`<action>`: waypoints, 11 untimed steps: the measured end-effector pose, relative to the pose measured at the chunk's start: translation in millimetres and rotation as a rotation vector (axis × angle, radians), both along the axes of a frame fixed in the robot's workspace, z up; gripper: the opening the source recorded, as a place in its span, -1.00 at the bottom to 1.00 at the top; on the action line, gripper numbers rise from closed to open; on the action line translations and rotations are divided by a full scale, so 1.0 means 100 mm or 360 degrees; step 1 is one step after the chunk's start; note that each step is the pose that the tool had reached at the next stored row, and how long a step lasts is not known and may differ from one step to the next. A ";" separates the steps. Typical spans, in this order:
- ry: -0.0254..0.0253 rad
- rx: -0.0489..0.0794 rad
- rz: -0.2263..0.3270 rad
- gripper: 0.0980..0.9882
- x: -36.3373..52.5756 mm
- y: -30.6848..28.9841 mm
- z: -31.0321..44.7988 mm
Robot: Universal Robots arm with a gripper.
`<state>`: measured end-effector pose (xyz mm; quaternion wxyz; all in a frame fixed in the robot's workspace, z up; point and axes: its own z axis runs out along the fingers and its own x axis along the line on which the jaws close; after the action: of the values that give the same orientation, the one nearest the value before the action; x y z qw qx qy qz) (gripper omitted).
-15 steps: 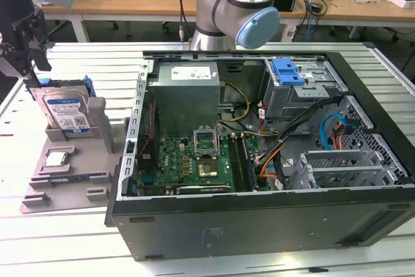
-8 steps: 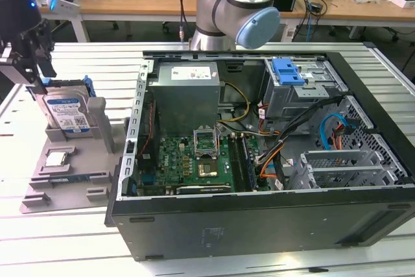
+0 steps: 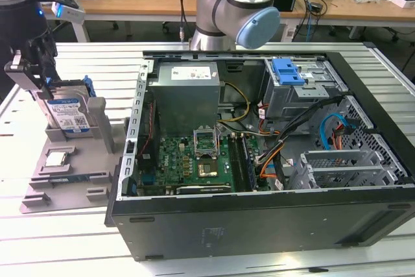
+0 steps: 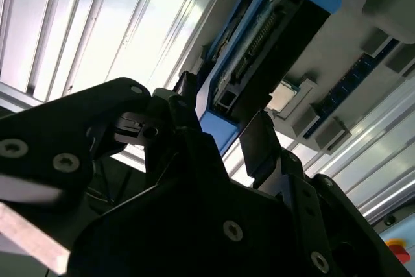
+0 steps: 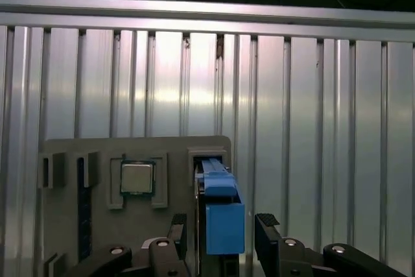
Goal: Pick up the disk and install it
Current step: 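Pick up the disk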
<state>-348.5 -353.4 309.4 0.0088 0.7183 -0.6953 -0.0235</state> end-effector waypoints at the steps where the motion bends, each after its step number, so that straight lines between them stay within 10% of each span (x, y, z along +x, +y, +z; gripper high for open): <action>1: 0.00001 -0.0001 0.0007 0.00 0.003 0.001 -0.019; 11: -0.00001 -0.0003 0.0064 0.00 0.057 0.011 -0.197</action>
<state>-342.9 -352.3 289.6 0.0098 0.7321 -0.6808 -0.0227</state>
